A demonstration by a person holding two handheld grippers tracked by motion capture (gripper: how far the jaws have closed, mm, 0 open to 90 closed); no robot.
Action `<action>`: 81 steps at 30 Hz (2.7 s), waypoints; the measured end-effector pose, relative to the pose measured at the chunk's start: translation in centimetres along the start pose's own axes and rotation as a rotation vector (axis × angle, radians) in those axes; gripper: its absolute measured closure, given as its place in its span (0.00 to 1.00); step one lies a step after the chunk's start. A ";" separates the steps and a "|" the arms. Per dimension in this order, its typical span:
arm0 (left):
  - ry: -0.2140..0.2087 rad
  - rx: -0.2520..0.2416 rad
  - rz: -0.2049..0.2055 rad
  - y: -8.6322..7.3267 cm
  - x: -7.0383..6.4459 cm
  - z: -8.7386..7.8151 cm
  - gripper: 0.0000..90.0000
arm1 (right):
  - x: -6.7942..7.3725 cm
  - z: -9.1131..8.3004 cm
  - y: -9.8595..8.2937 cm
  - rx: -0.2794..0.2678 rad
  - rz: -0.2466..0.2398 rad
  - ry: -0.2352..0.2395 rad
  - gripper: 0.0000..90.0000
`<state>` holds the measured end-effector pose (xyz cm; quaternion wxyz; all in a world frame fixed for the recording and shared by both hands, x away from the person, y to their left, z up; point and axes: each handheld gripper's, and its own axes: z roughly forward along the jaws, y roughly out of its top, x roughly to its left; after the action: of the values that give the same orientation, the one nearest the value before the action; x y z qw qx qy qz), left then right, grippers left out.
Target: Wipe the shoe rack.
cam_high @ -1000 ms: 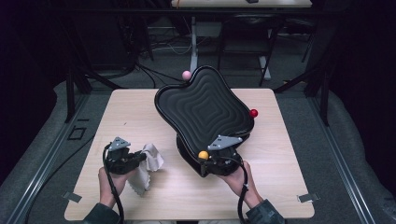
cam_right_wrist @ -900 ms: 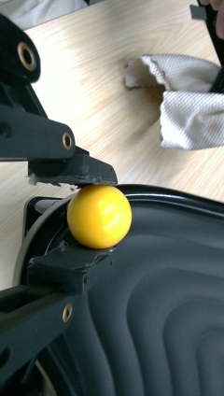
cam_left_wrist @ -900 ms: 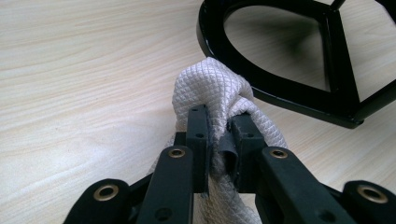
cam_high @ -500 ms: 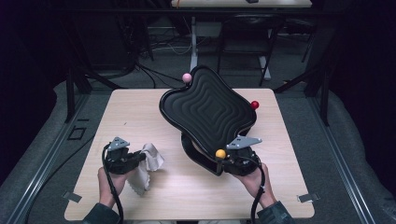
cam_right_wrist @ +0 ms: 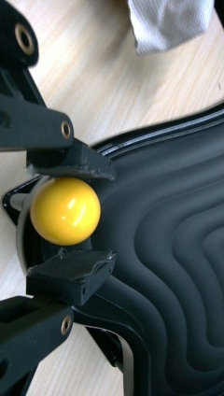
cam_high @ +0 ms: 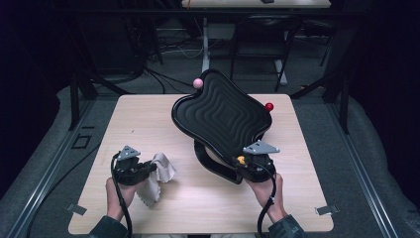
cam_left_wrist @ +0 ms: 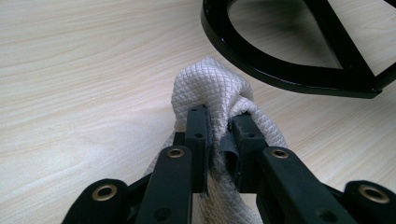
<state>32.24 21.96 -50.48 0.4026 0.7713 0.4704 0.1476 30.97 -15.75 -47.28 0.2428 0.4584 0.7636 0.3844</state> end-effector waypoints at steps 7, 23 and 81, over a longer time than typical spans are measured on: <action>0.001 0.003 -0.003 0.0 -0.1 0.1 0.88 | -0.6 0.2 -0.2 -0.012 0.053 -0.053 0.57; -0.001 0.004 -0.001 0.0 0.1 0.0 0.88 | -2.7 0.5 -0.1 -0.018 0.010 0.050 0.67; 0.017 -0.096 0.001 3.1 0.5 -2.2 0.90 | -5.7 0.9 0.1 0.017 -0.024 -0.012 0.66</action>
<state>33.10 22.71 -46.80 0.4353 0.7500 0.4657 0.1767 34.26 -20.42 -47.59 0.2480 0.4537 0.7708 0.3722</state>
